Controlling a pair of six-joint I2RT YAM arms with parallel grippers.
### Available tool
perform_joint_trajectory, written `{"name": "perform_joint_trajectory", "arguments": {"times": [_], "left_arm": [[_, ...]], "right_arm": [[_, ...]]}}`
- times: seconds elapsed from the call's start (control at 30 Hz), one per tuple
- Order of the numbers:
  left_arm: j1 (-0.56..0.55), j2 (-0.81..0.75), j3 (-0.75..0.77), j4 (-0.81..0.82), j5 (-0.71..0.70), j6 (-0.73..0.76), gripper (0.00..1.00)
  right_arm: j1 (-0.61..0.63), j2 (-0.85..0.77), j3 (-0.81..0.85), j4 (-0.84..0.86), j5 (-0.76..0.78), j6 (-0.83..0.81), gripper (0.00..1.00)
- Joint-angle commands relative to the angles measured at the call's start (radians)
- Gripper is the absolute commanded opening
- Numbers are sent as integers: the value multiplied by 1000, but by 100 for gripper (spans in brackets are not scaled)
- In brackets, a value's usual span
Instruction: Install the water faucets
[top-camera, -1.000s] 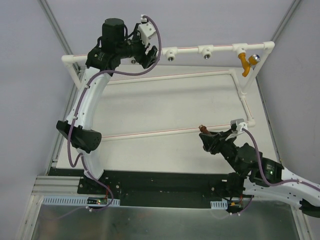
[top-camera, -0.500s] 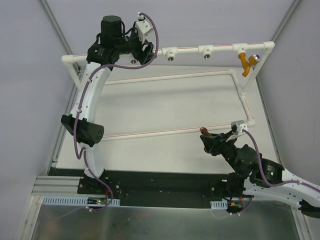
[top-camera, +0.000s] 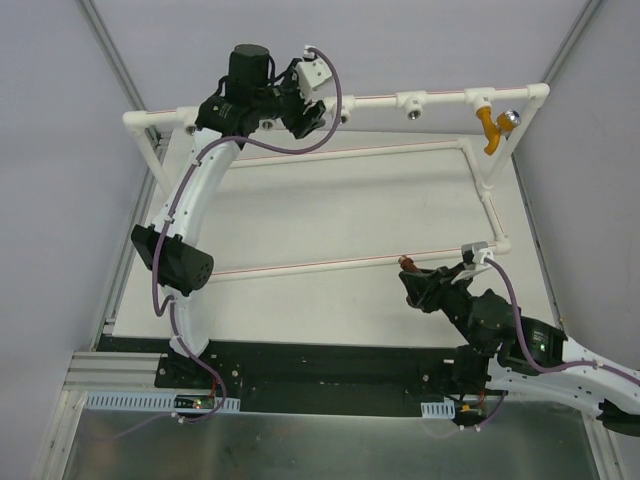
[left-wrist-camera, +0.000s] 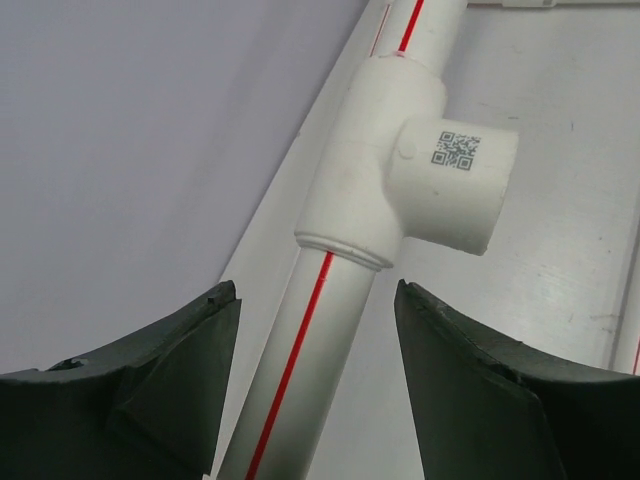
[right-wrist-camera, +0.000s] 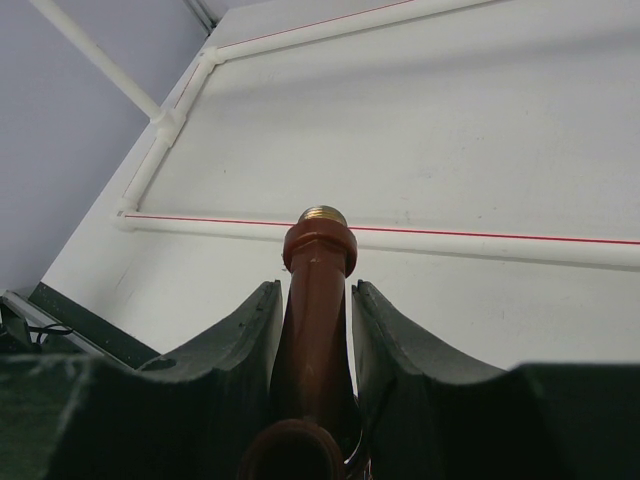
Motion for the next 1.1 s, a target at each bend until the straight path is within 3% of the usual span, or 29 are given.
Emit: {"name": "perform_joint_trajectory", "arguments": {"times": [0.0,0.17,0.27,0.37,0.6,1.07], "left_arm": [[-37,-6,-38,-129,-71,34,61],[-40,-50,-78,-178,-71,19,47],[-49,-96,-128,-185,-100,-3,26],[-77,-145,-190,-192,-157,-25,15],[-159,-234,-303,-247,-275,-53,8],[-178,-441,-607,-259,-180,-119,0]], "right_arm": [[3,3,11,12,5,36,0],[3,-1,12,11,3,37,0],[3,-1,15,9,5,31,0],[3,2,26,9,14,1,0],[3,0,69,-14,42,-50,0],[3,-21,80,-2,59,-105,0]]}}
